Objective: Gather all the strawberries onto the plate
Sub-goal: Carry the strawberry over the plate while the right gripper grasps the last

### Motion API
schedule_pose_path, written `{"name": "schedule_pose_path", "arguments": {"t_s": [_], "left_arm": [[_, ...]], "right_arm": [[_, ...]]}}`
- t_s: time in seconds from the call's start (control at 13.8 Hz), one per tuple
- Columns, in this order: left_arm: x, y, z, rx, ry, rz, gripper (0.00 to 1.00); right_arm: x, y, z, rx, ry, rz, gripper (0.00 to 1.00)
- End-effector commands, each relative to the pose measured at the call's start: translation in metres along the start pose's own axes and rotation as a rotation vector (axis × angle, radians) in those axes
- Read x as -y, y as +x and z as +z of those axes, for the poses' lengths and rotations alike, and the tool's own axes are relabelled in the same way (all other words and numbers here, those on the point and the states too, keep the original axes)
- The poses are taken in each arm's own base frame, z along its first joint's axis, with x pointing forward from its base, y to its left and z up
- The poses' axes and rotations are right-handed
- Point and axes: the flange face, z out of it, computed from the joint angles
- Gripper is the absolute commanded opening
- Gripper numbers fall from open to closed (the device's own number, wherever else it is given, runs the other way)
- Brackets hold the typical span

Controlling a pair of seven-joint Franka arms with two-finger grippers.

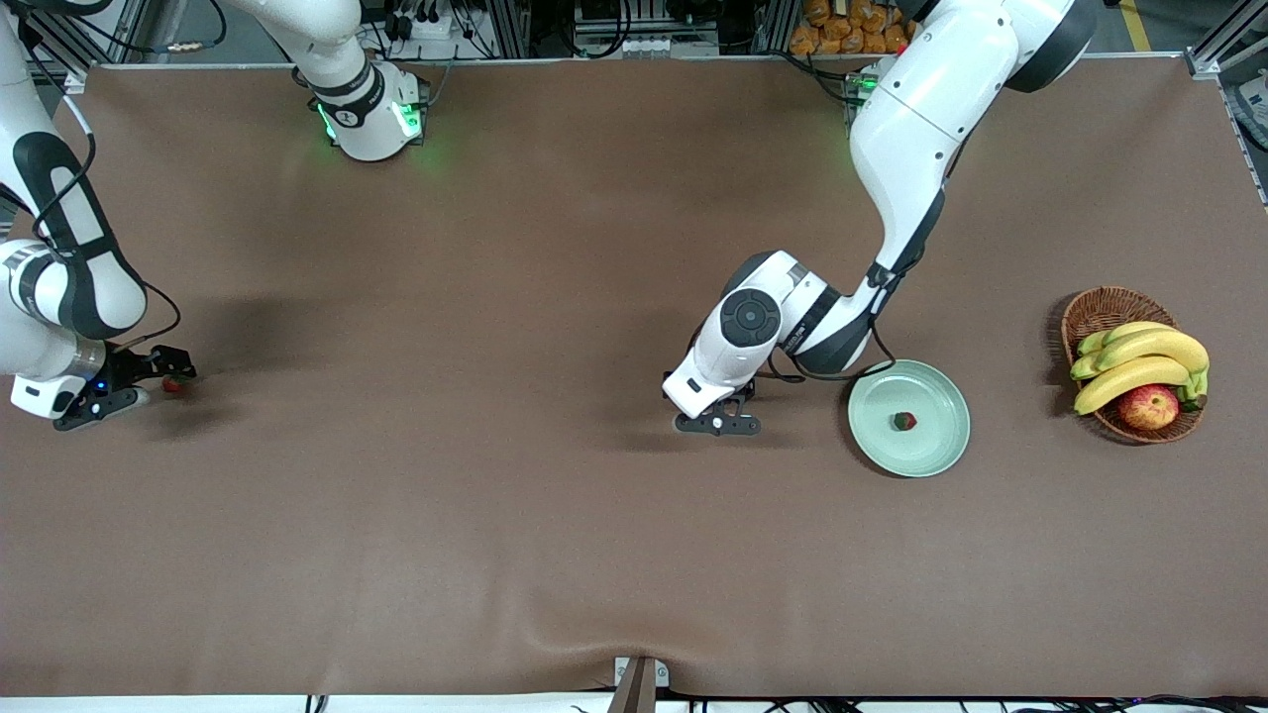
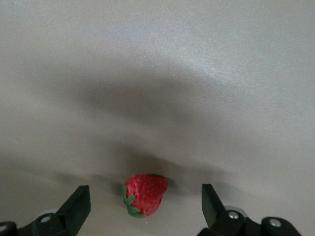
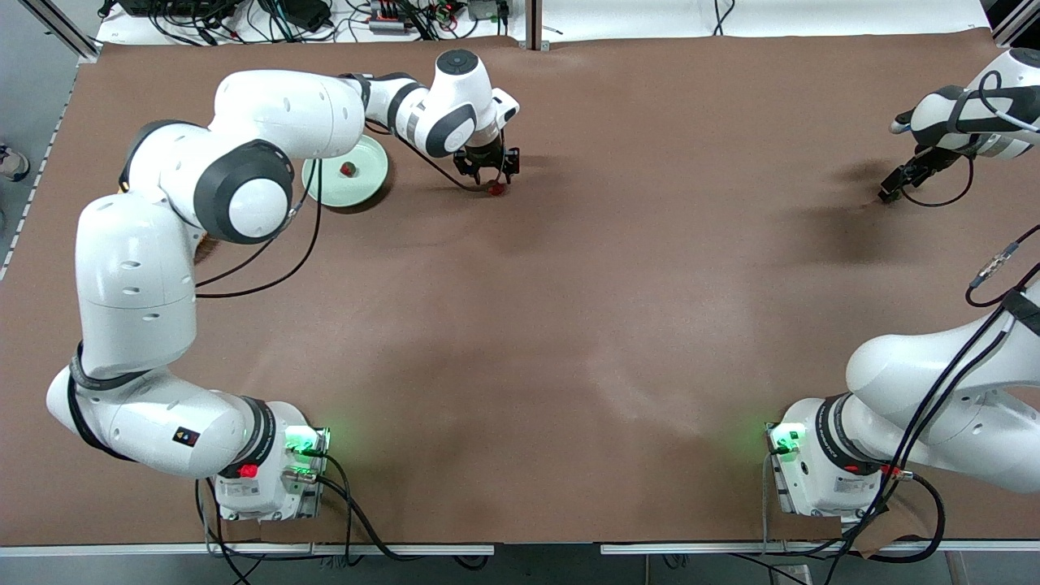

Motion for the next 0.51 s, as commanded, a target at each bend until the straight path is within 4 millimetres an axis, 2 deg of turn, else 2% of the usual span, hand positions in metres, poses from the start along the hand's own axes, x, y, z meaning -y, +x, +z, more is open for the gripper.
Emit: {"name": "schedule_pose_path", "arguments": {"t_s": [0.0, 0.14, 0.22, 0.29, 0.43], "left_arm": [[-0.0026, -0.0002, 0.0038, -0.014, 0.009, -0.018, 0.63], [-0.0001, -0.0034, 0.0077, -0.004, 0.016, -0.028, 0.57], [0.0001, -0.0039, 0.0083, -0.003, 0.017, -0.03, 0.49], [0.0001, -0.0039, 0.0083, -0.002, 0.017, -0.03, 0.4], [0.0008, -0.001, 0.0039, -0.01, 0.014, -0.033, 0.22]], "right_arm": [[-0.0025, 0.0063, 0.0006, 0.002, -0.014, -0.019, 1.0], [-0.0018, 0.0047, 0.0022, 0.007, -0.008, -0.018, 1.0], [-0.0024, 0.004, 0.0023, 0.007, -0.008, -0.016, 1.0], [-0.0023, 0.0039, 0.0024, 0.008, -0.007, -0.016, 0.87], [-0.0016, 0.0034, 0.0033, 0.011, -0.004, -0.017, 0.48]]}}
